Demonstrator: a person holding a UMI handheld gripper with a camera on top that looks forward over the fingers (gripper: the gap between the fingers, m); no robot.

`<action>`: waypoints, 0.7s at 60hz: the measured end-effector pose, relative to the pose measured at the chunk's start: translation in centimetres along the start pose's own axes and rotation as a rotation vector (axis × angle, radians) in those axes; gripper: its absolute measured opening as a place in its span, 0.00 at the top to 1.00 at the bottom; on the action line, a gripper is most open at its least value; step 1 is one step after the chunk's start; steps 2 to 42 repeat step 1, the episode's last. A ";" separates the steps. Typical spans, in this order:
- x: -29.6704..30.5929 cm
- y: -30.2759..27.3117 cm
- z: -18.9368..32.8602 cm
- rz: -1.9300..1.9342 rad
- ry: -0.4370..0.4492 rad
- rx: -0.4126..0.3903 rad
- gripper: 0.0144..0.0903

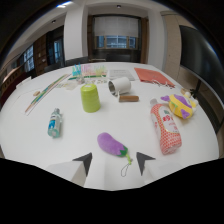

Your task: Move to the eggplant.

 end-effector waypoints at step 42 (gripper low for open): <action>0.0 0.0 0.0 -0.001 0.000 0.001 0.08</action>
